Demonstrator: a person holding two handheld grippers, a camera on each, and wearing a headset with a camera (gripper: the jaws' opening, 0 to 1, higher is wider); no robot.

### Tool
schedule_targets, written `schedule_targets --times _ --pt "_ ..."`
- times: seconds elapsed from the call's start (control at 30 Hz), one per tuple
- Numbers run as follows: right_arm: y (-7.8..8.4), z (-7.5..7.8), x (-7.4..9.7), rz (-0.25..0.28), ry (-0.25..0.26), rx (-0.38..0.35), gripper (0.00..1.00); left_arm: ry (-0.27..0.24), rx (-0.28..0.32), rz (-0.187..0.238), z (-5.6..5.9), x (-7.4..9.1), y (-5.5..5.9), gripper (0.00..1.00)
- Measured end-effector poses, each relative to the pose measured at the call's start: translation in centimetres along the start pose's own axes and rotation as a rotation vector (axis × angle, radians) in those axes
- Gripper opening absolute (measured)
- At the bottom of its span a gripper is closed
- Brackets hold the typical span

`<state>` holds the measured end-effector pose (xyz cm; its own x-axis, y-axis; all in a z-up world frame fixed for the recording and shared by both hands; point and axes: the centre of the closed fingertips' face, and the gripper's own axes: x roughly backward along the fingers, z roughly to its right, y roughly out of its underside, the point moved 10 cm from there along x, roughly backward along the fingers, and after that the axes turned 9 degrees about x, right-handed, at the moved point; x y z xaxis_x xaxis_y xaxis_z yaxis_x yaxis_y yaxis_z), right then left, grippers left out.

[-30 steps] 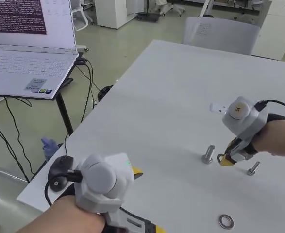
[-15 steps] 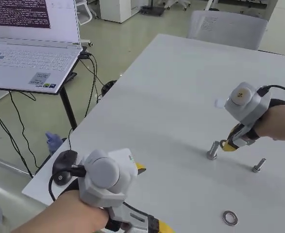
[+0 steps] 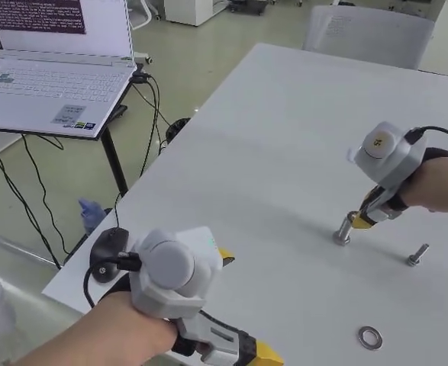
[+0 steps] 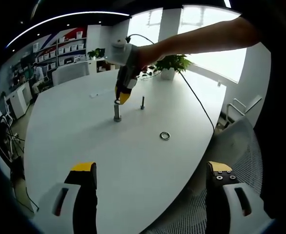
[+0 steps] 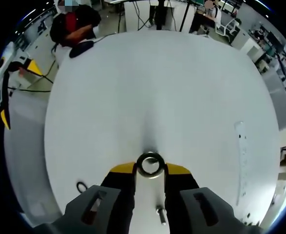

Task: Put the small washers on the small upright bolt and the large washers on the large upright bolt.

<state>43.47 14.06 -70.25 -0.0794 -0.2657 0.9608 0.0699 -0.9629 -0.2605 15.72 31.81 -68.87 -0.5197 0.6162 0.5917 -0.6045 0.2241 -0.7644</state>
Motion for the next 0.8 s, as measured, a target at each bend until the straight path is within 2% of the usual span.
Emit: schedule_targets --times 0.8 --pt "-0.5 0.2 -1.5 -0.014 -0.010 0.014 0.22 0.004 0.014 -0.019 -0.3 0.0 0.4 0.91"
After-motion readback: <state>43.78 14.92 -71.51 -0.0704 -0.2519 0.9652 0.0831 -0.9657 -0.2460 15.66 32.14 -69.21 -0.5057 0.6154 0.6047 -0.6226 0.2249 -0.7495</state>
